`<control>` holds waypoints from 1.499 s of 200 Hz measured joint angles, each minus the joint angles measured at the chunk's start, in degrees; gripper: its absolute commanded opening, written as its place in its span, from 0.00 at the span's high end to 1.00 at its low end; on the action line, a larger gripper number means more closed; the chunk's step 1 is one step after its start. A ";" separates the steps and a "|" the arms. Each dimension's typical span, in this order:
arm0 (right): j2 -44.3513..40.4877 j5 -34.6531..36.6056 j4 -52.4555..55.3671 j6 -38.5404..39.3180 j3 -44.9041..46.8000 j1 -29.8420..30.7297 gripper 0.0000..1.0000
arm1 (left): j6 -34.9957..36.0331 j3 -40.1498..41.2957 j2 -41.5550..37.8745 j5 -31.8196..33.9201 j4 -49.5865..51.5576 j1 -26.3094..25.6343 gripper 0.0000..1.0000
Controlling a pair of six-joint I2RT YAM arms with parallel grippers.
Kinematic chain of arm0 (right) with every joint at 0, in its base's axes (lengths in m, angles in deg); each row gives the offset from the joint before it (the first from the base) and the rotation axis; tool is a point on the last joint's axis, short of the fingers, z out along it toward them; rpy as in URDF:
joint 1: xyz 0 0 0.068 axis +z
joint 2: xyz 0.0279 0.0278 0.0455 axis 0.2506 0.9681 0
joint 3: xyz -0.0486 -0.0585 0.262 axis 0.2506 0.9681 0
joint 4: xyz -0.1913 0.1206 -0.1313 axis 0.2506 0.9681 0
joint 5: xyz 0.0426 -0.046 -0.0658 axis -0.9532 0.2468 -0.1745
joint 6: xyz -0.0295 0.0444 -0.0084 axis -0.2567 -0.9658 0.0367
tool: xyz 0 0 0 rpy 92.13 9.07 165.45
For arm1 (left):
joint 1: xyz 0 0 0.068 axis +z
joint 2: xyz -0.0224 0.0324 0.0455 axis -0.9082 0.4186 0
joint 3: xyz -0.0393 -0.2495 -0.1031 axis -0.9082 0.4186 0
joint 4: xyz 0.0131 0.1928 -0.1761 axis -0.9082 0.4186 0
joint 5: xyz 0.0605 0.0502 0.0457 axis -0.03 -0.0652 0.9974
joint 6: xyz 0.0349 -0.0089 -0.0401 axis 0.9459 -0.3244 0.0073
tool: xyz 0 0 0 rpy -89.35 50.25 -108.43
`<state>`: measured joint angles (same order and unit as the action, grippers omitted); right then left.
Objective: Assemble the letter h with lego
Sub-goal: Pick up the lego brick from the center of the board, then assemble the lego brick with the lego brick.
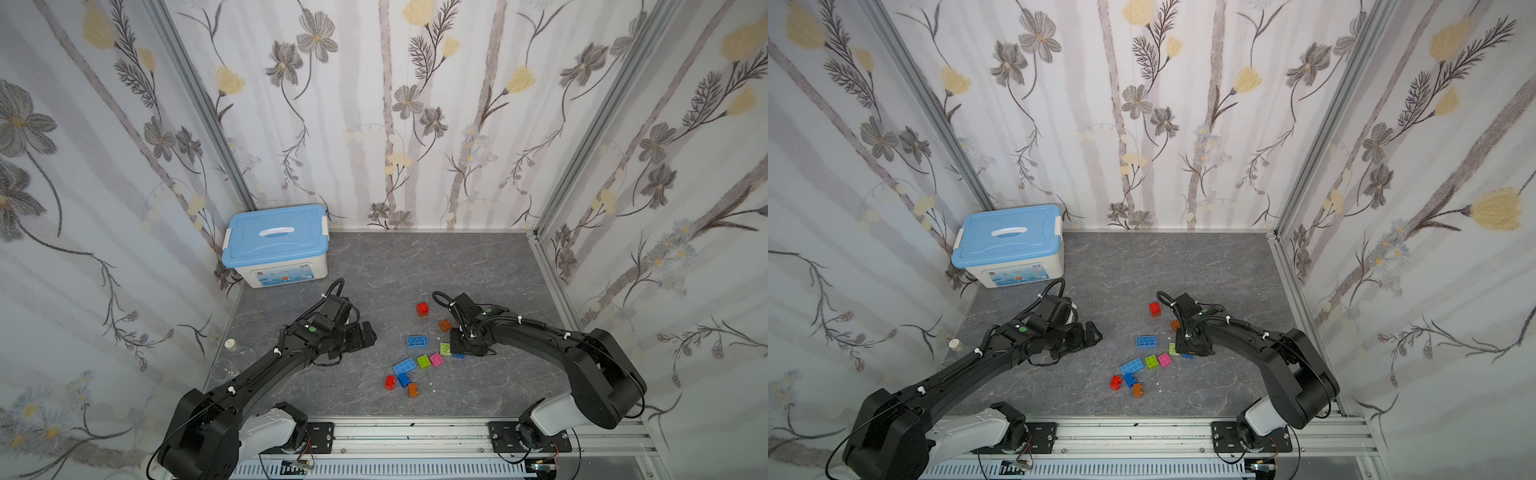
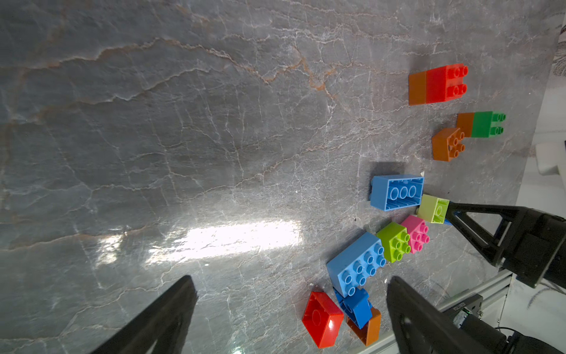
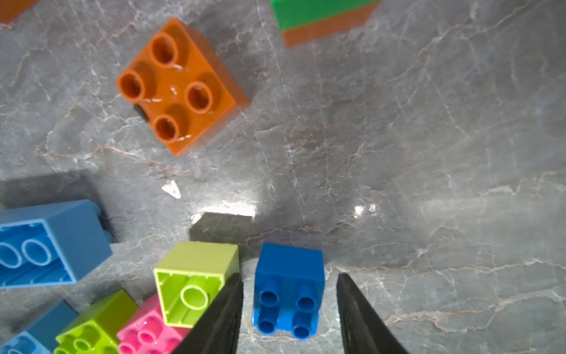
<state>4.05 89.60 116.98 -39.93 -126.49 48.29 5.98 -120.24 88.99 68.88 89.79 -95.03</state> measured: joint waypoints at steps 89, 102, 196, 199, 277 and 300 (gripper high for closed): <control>-1.73 2.64 1.38 1.51 -0.83 0.02 0.69 | -0.02 0.98 -1.25 0.26 0.28 0.00 0.00; -2.67 3.58 2.32 2.64 -2.49 0.02 0.69 | -0.02 1.14 -1.55 0.28 0.44 0.00 0.00; 10.36 1.05 9.64 24.52 -23.17 -1.40 0.71 | -0.04 1.86 -2.80 1.51 1.33 0.00 0.00; 11.02 1.05 10.01 25.29 -23.82 -1.51 0.71 | -0.04 1.92 -2.91 1.60 1.38 0.00 0.00; 21.57 -0.66 17.86 38.86 -33.00 -2.54 0.68 | 0.44 1.05 -3.32 1.60 3.06 0.00 0.00; 23.12 -0.63 18.71 39.89 -33.24 -2.62 0.68 | 0.50 1.05 -3.34 1.60 3.06 0.00 0.00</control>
<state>27.18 88.97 135.69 -0.04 -159.73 45.67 6.48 -119.19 85.65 70.47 92.85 -95.03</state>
